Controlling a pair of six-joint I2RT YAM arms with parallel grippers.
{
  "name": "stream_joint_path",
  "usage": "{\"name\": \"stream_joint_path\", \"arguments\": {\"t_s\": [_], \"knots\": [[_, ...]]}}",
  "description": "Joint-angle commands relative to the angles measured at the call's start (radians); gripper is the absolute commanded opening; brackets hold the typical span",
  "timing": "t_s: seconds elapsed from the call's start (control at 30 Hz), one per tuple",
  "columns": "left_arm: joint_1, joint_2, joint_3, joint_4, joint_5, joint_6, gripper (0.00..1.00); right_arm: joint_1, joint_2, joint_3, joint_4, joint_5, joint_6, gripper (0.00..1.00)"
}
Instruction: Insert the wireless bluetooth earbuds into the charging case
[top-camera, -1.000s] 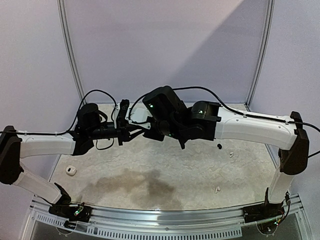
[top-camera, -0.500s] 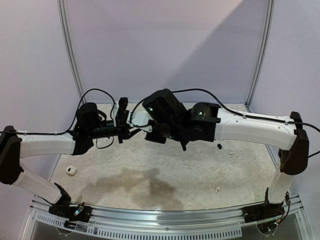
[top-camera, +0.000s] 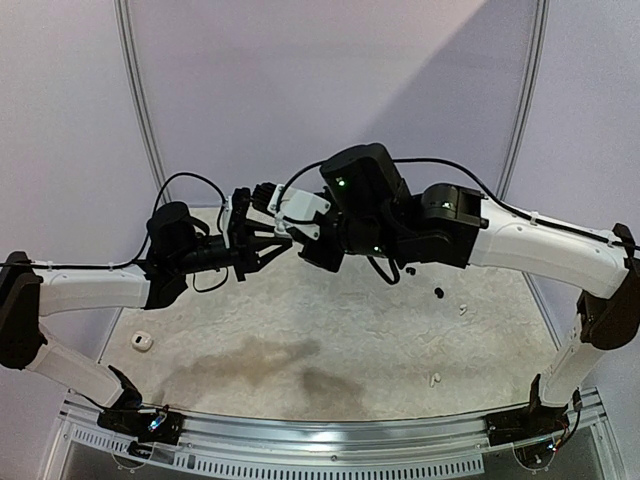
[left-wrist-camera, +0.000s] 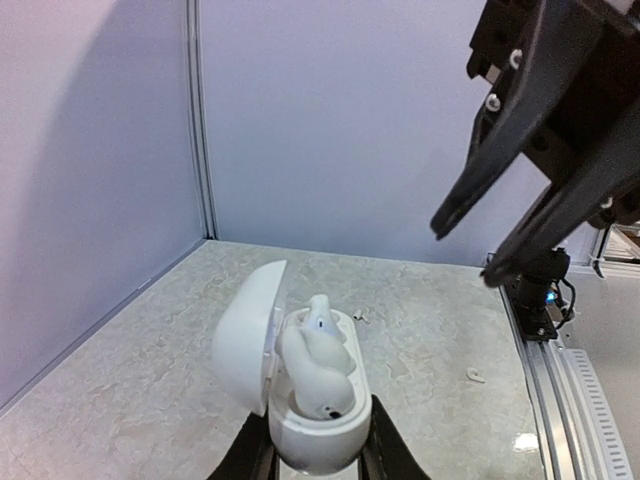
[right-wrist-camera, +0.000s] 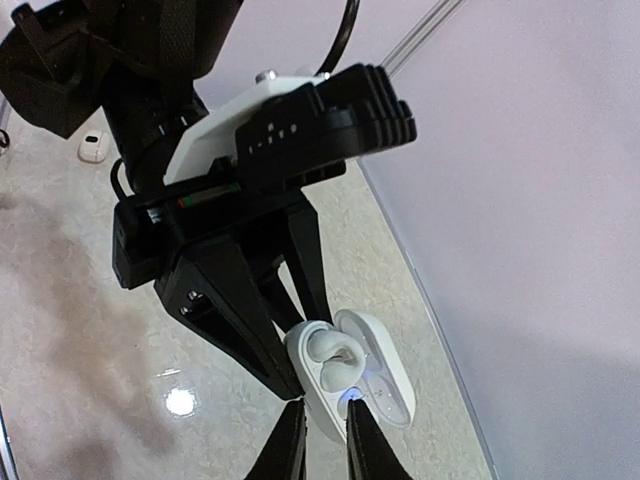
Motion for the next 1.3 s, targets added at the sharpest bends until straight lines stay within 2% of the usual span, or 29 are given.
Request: {"name": "stream_joint_path", "arguments": {"t_s": [0.0, 0.2, 0.4, 1.27], "knots": [[0.0, -0.02, 0.025, 0.022, 0.009, 0.01, 0.0, -0.012, -0.039, -0.009, 0.048, -0.043, 0.032, 0.15], [-0.003, -0.024, 0.023, 0.023, 0.008, 0.02, 0.0, -0.028, 0.017, 0.015, 0.063, -0.022, 0.013, 0.11], [-0.003, -0.025, 0.021, 0.024, 0.008, 0.021, 0.0, -0.051, 0.046, 0.017, 0.072, -0.075, 0.039, 0.06], [-0.003, -0.021, 0.025, 0.022, -0.002, 0.055, 0.0, -0.08, 0.089, 0.014, 0.033, -0.149, 0.071, 0.05]]}}
